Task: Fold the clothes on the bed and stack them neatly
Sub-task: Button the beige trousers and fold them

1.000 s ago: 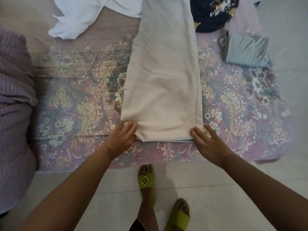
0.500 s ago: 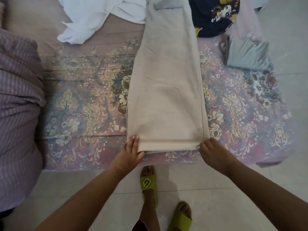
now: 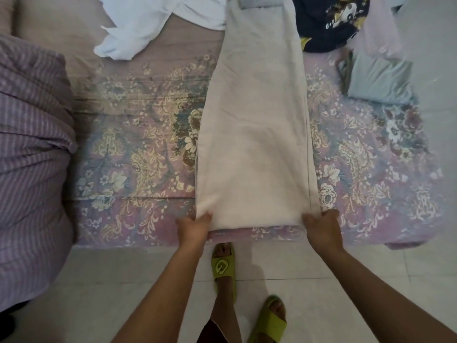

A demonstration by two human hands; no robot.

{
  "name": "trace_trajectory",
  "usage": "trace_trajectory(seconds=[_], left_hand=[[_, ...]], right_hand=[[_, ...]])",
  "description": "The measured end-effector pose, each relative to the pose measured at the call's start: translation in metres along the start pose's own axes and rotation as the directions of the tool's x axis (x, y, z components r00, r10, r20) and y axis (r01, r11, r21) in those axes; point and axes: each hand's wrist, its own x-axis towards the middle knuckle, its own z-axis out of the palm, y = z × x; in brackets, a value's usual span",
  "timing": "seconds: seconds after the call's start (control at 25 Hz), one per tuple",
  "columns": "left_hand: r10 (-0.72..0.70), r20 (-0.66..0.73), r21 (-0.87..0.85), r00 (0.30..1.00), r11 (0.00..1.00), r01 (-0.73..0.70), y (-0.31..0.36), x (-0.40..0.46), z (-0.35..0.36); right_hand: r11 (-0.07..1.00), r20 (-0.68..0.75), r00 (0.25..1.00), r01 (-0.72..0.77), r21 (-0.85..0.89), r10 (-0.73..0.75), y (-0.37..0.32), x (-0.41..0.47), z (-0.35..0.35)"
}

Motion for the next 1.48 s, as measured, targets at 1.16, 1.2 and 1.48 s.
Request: trace_trajectory(seconds=[1.16,1.2,1.48], left_hand=[[-0.034,0.367,0.181,0.93,0.983,-0.035,0.045,0.027,-0.031],[-0.044,0.337,0.244,0.94,0.969,-0.042,0.046,0.028,-0.032],[0.147,0.177,0.119,0.973,0.978,-0.169,0.087,0.044,0.003]], right_hand=[[0.901,0.452,0.892,-0.203,0.383,0.009,-0.041,0.063,-0.045],[0.899,0.445,0.895,-0.218,0.379,0.029,-0.036,0.063,-0.045],[0.844,0.461,0.887,-0.266,0.466,0.025,-0.072,0.081,-0.039]])
